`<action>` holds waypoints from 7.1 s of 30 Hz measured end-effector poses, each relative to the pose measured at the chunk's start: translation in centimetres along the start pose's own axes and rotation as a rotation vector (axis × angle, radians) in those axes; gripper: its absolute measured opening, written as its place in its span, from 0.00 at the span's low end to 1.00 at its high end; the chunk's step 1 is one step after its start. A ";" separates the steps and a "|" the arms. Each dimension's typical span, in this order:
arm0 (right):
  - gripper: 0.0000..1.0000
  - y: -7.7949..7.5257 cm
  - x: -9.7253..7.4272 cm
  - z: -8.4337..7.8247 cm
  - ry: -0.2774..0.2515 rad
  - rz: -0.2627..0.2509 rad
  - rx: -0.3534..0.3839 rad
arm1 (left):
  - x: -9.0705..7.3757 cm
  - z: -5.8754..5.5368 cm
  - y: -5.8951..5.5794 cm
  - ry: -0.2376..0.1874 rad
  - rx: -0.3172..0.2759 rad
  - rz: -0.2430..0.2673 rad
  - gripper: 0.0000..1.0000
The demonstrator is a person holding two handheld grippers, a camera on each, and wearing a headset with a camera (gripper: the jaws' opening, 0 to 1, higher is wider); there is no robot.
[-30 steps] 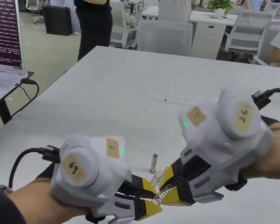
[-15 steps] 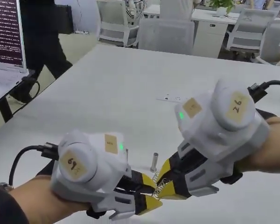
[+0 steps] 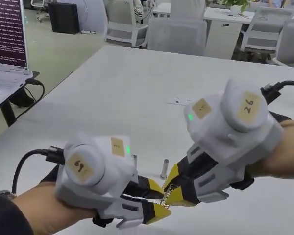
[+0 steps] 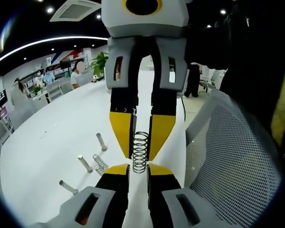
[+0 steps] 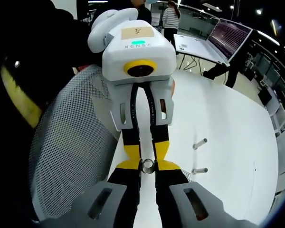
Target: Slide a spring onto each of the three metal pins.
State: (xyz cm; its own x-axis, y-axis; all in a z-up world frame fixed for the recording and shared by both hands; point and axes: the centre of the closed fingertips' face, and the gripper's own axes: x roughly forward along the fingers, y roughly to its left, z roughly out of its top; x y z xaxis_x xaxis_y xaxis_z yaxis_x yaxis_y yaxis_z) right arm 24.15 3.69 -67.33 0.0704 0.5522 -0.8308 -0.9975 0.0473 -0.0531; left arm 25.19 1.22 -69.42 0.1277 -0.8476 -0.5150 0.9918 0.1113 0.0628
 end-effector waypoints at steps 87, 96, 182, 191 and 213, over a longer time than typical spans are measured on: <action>0.08 -10.2 1.3 3.4 -0.044 -0.103 0.067 | -9.3 -4.8 5.9 -0.224 -0.279 0.289 0.61; 0.08 -12.8 2.9 3.0 -0.010 -0.110 0.116 | -8.7 -4.6 5.8 -0.239 -0.264 0.295 0.64; 0.15 -13.5 11.2 -1.4 0.094 -0.075 0.141 | -8.0 -4.9 5.3 -0.200 -0.225 0.268 0.61; 0.20 -13.5 9.9 -1.3 0.071 -0.099 0.146 | -7.9 -5.0 5.1 -0.187 -0.222 0.258 0.60; 0.21 -10.8 4.9 -0.2 -0.038 -0.182 0.117 | -7.4 -5.0 4.6 -0.160 -0.218 0.226 0.58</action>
State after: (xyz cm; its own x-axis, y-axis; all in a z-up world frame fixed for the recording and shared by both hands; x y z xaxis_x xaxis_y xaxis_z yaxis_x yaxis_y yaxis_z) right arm 35.26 5.74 -70.88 0.2514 0.5568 -0.7917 -0.9605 0.2442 -0.1332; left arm 28.81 10.55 -69.60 0.3599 -0.8574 -0.3678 0.9164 0.3989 -0.0332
